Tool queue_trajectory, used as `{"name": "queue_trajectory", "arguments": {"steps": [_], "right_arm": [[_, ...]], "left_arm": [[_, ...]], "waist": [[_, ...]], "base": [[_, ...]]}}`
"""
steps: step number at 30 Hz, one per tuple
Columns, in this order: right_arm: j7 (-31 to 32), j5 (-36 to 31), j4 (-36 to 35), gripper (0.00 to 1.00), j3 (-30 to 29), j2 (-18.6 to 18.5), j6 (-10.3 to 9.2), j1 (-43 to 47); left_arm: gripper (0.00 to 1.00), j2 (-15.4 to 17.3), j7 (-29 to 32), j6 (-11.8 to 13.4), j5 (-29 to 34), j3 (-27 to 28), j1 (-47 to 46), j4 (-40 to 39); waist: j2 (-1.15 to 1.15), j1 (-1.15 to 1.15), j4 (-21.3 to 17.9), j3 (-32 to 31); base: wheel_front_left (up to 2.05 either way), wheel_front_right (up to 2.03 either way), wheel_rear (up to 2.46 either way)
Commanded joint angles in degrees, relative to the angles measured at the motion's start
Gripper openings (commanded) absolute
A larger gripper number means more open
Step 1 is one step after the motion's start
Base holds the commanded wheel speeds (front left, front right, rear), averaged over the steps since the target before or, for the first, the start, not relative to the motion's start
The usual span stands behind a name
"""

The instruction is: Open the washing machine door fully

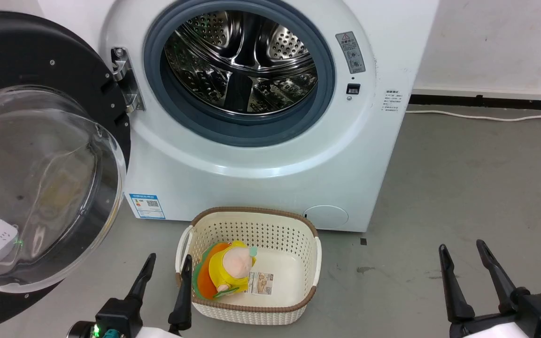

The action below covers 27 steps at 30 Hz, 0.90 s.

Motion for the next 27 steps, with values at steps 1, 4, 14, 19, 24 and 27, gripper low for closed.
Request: {"name": "queue_trajectory", "arguments": {"steps": [1, 4, 14, 19, 24, 27], "right_arm": [[-0.26, 0.47, 0.23, 1.00, 0.02, 0.22, 0.05, 0.23], [-0.26, 0.55, 0.20, 1.00, 0.12, 0.22, 0.05, 0.13], [-0.26, 0.89, 0.26, 1.00, 0.42, 0.22, 0.05, 0.01], [0.01, 0.50, 0.08, 0.00, 0.47, 0.00, 0.00, -0.04], [0.23, 0.33, 0.04, 0.00, 0.48, -0.01, -0.01, -0.10], [0.58, 0.20, 0.01, 0.00, 0.54, 0.00, -0.01, -0.20]], "left_arm": [[1.00, -0.10, -0.26, 0.43, 0.40, 0.30, -0.17, 0.13], [1.00, -0.31, -0.26, 0.81, 0.60, 0.44, -0.37, 0.24], [1.00, -0.76, -0.26, 0.69, 0.91, 0.76, -1.15, 0.98], [0.00, -0.90, 0.00, 0.73, 0.36, 1.05, -0.32, 1.04], [0.00, -0.91, 0.27, 0.80, 0.43, 1.12, -0.28, 0.98], [0.00, -0.95, 0.62, 0.82, 0.66, 1.24, -0.33, 0.78]], "waist": [[0.00, 0.00, -0.04, 0.05], [0.00, 0.00, -0.03, 0.21], [0.00, 0.00, 0.34, 0.39], [0.00, 0.00, 0.50, 0.41], [0.00, 0.00, 0.48, 0.41], [0.00, 0.00, 0.43, 0.43]], "base": [[0.00, 0.00, 0.00], [0.00, 0.00, 0.00], [0.00, 0.00, 0.00], [0.00, 0.00, 0.00], [0.00, 0.00, 0.00], [0.00, 0.00, 0.00]]}}
